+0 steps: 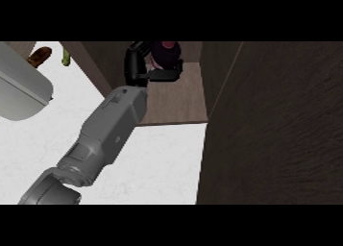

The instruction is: Pick up the wine, place it into the cabinet and close the cabinet

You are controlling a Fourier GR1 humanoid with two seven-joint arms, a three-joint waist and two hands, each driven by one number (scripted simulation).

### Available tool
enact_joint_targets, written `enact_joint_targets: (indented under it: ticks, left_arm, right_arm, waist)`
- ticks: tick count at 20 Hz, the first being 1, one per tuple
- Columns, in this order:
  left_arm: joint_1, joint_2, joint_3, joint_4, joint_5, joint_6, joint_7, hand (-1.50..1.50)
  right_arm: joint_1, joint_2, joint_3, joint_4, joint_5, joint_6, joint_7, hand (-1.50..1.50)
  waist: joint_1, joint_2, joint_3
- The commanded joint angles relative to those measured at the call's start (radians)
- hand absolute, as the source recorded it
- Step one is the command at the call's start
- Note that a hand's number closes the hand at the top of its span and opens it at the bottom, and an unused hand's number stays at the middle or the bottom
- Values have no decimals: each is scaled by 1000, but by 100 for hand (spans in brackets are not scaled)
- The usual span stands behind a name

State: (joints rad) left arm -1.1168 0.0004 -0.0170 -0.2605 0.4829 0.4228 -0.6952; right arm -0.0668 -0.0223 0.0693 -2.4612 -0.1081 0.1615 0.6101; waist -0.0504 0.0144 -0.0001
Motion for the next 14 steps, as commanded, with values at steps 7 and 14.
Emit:
enact_joint_targets:
  ticks: [7, 14]
  left_arm:
    - [-1, 14, 81, 81, 36, -88, -50, 150]
    - [-47, 44, 86, 137, 12, -36, -48, 150]
  right_arm:
    - [30, 17, 12, -47, -44, 3, 0, -150]
    - [-60, 5, 0, -28, -43, -11, 44, -150]
  waist:
    - [-4, 4, 0]
    - [-18, 13, -1]
